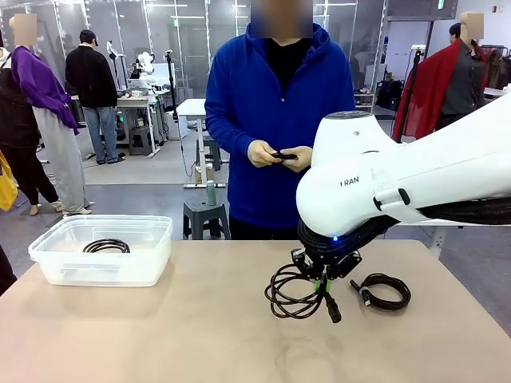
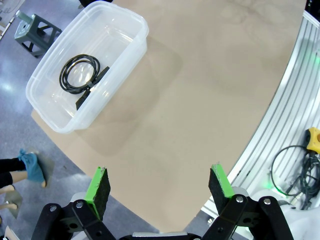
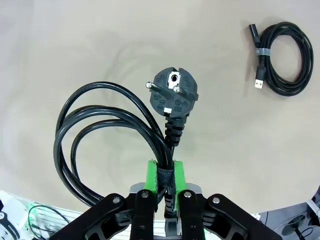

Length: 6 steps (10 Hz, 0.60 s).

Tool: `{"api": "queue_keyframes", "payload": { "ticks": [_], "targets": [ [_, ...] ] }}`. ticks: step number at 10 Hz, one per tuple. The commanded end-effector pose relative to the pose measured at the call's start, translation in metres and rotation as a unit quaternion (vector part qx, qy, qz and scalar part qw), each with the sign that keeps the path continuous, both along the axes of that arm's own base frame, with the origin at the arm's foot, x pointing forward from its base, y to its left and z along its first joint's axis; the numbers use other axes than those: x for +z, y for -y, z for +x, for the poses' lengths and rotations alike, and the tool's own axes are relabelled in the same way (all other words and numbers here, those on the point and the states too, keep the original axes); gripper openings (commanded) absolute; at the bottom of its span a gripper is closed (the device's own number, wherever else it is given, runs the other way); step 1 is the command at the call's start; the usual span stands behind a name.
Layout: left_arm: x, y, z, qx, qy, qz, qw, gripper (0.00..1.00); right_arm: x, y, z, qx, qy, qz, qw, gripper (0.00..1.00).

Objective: Organize and store the cables.
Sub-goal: Place the Power Cable into the Organizing box.

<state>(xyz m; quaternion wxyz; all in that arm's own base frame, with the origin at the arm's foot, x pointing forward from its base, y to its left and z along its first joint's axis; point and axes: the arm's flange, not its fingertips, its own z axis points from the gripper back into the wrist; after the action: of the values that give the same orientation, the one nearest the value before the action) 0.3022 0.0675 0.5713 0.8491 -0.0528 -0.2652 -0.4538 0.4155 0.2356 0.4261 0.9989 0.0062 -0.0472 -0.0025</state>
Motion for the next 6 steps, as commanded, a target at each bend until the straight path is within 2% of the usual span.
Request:
{"api": "queue_keyframes", "payload": {
  "ticks": [1,5,6],
  "targets": [
    [0.0006,-0.0003,-0.0004,0.005,-0.001,0.005,1.000,1.00,-0.0068,0.0008,0.0022,0.000,-0.002,-0.001,1.000,0.00],
    [0.0006,-0.0003,-0.0004,0.005,-0.001,0.005,1.000,1.00,-0.0068,0.0008,0.0022,0.000,-0.002,-0.001,1.000,0.00],
    [0.0006,-0.0003,-0.0004,0.005,-0.001,0.005,1.000,1.00,-0.0074,0.0011,0.0005,-0.001,-0.007,-0.002,1.000,0.16]
  ]
}}
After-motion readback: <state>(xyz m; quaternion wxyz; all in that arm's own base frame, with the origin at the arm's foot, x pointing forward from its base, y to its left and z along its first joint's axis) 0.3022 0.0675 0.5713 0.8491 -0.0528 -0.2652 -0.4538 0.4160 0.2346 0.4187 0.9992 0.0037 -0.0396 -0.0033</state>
